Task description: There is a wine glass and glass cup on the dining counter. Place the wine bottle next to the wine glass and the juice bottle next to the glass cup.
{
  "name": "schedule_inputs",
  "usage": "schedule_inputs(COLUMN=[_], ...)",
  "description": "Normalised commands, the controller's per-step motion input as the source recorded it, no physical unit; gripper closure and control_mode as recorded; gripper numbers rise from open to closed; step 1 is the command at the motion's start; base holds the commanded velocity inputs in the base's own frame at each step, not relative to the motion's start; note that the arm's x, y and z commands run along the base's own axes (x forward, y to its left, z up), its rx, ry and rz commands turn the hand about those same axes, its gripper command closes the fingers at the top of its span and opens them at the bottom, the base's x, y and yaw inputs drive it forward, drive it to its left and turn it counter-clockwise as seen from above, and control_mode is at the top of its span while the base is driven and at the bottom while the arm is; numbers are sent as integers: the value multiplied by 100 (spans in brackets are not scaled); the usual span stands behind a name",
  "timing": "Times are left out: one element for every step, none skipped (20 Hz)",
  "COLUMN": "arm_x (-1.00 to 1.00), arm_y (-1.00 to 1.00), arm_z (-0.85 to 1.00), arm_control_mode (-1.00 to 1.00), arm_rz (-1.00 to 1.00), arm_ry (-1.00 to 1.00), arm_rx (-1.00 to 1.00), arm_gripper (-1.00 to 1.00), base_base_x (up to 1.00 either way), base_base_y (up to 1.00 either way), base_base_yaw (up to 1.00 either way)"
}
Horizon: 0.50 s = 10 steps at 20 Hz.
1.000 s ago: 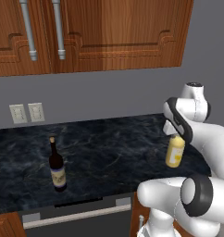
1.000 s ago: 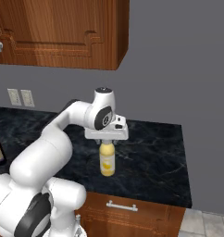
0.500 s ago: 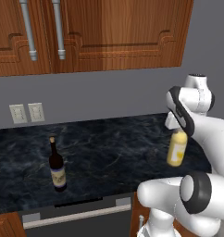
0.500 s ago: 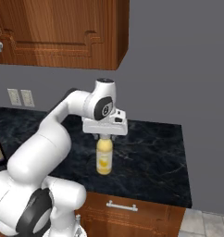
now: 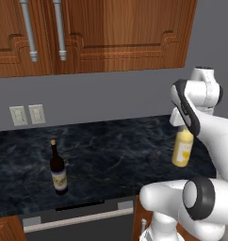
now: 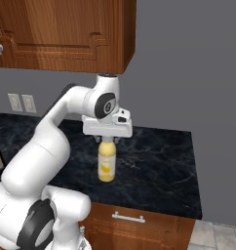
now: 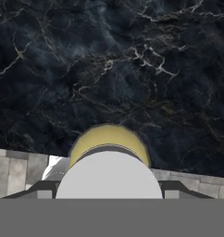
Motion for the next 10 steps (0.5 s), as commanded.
schedule_inputs(arm_x=[-14,-9,-4,0,0,0,0,0,0,0], arm_y=[3,2,0,0,0,0,0,0,0,0], arm_z=[10,7,0,0,0,0,0,0,0,0], arm_control_mode=[-100,-100,-100,-100,-100,-100,-100,-100,-100,-100], arm_rz=[0,0,0,0,0,0,0,0,0,0], arm_ry=[0,0,0,0,0,0,0,0,0,0], arm_rx=[0,0,0,0,0,0,0,0,0,0], arm_gripper=[100,100,100,100,100,100,100,100,100,100], base_base_x=[0,0,0,0,0,0,0,0,0,0], base_base_y=[0,0,0,0,0,0,0,0,0,0], base_base_yaw=[0,0,0,0,0,0,0,0,0,0])
